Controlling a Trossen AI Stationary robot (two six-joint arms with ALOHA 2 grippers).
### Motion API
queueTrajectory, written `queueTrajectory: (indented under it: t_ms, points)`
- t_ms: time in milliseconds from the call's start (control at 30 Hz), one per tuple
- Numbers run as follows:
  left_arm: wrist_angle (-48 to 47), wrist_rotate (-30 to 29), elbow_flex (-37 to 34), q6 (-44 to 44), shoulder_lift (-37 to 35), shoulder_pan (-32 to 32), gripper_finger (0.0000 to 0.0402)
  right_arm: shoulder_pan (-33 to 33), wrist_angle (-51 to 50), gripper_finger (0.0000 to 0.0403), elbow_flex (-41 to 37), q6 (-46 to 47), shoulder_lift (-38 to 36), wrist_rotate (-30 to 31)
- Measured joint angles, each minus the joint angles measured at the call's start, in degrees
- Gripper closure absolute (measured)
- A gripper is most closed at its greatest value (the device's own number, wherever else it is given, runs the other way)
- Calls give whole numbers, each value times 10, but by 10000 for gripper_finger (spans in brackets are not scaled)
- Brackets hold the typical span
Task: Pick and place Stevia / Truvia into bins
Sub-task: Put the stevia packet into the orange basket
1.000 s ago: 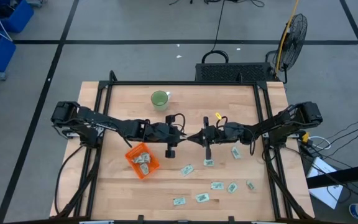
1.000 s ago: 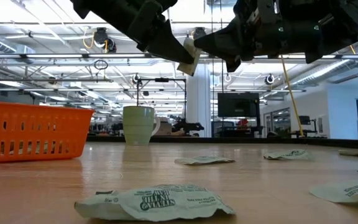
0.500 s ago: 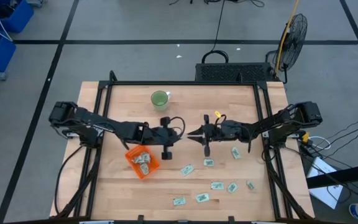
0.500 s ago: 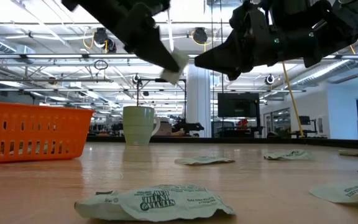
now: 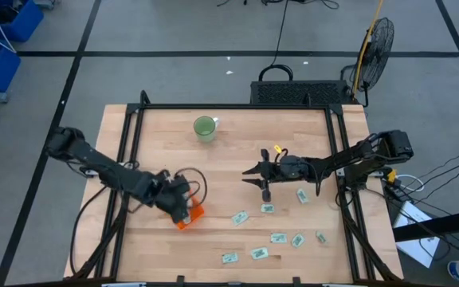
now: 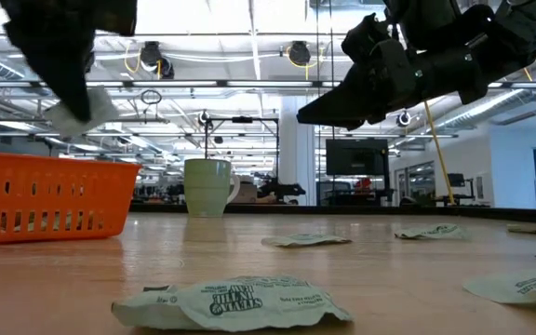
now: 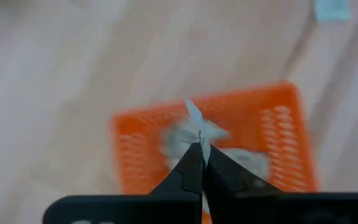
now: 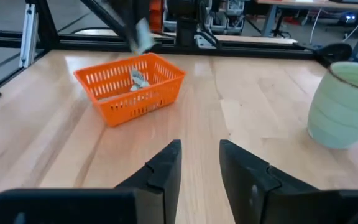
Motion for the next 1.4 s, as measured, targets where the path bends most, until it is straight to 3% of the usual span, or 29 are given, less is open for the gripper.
queueTrajectory:
  t_ms: [200, 533, 700, 833, 933, 1133, 1267, 1400]
  points:
    - [60, 77, -37, 10, 36, -7, 370, 2, -1, 298, 0, -29, 0, -1]
    - [64, 42, -38, 92, 52, 23, 301, 27, -123, 258, 0, -92, -21, 4]
    - [95, 22, -22, 134, 35, 46, 296, 59, -285, 253, 4, -96, -101, 108]
    - [127, -25, 10, 200, 30, 57, 296, 84, -459, 253, 4, 46, -174, 117]
    - [149, -56, 19, 266, 31, 61, 295, 107, -592, 257, 4, 166, -215, 89]
    - [211, -64, 20, 372, 31, 82, 295, 158, -797, 265, 3, 355, -254, 42]
    - [211, -64, 20, 368, 31, 97, 295, 184, -858, 265, -4, 446, -256, 16]
    - [211, -64, 20, 368, 31, 111, 295, 200, -832, 266, -41, 488, -253, -10]
